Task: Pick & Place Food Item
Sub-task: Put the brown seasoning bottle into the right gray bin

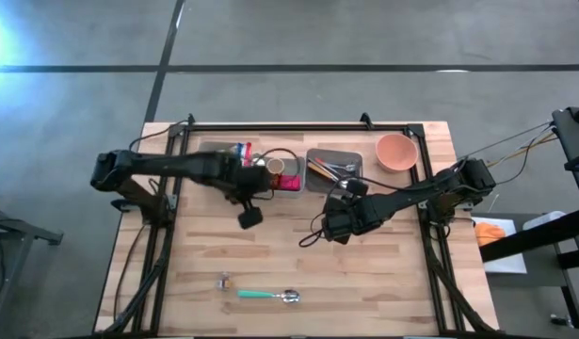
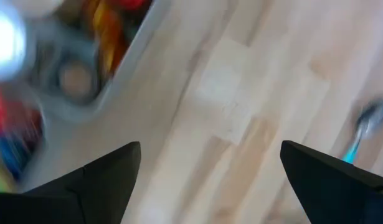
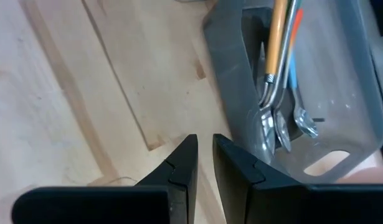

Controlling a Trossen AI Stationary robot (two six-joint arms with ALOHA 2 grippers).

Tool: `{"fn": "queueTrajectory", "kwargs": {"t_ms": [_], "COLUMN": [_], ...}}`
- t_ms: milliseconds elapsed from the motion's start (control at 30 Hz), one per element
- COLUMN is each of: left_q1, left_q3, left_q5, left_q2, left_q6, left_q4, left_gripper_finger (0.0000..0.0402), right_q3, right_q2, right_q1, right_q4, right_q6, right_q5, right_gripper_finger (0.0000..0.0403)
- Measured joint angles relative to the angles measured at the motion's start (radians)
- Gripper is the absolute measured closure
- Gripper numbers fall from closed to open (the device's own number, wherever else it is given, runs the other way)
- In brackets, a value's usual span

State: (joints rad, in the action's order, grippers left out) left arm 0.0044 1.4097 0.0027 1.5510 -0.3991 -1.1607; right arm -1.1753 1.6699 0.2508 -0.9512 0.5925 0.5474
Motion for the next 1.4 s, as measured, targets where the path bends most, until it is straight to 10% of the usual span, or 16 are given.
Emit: {"fn": "queueTrajectory", "kwargs": {"t_ms": [267, 700, 1400], "left_q1": [-0.199, -0.504, -0.691], "left_q3": [-0.16, -0.207, -0.198], "left_q5": [-0.028, -0.038, 0.012], "left_q2": [-0.065, -0.068, 0.144], "left_q6": [-0.674, -1.27, -1.566], "left_q4": [0.012, 0.049, 0.238], "left_gripper_finger": [0.0011, 0.0011, 0.0011], "right_q3": [-0.03, -0.031, -0.014], "right_q2": [0.0, 0.0, 0.0], "right_q1": [0.0, 0.0, 0.0], "right_q4": [0.008, 0.019, 0.038], "right_q6": [0.046, 0.089, 0.072], "right_q5": [-0.01, -0.031, -0.031], "right_gripper_finger": [0.0356, 0.0356, 0.0356]}}
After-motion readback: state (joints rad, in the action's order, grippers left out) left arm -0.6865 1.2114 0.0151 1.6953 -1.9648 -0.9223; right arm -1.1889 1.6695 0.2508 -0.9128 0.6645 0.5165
